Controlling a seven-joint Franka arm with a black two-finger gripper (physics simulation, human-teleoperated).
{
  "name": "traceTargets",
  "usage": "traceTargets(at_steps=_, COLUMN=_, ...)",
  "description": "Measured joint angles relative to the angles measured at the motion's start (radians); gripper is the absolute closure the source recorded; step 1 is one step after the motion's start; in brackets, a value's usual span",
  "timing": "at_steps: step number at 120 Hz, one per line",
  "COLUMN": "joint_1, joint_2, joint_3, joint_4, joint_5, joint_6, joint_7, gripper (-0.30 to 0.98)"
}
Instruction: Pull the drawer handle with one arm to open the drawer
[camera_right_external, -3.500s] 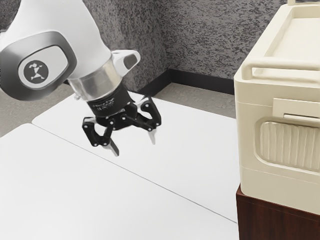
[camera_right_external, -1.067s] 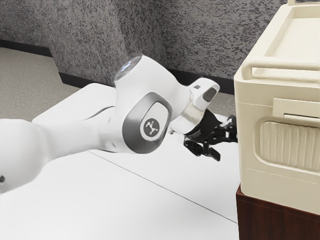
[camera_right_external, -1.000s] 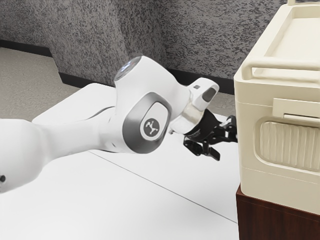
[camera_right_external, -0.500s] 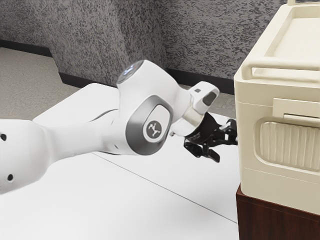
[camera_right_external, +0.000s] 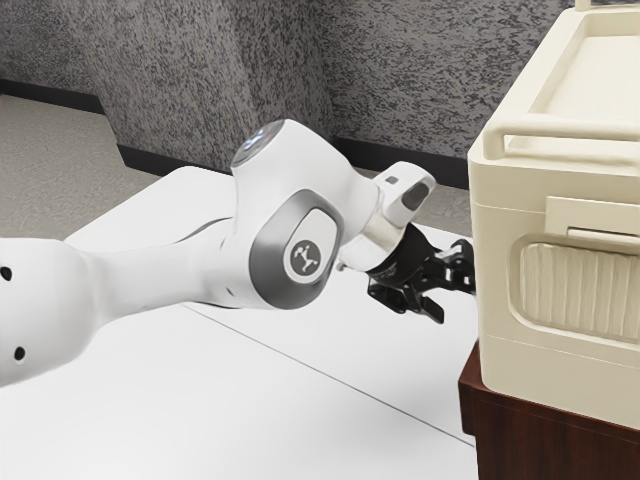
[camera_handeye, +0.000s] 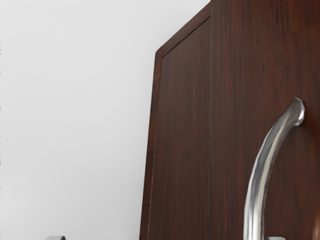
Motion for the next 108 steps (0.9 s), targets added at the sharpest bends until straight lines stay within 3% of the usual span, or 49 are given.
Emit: traceTargets(at_steps=108, joint_1=0.059, joint_2=-0.01, joint_3=0.0, joint_4=-0.009, joint_5=0.019, joint_6=-0.001, joint_7=0.018, gripper=0.27)
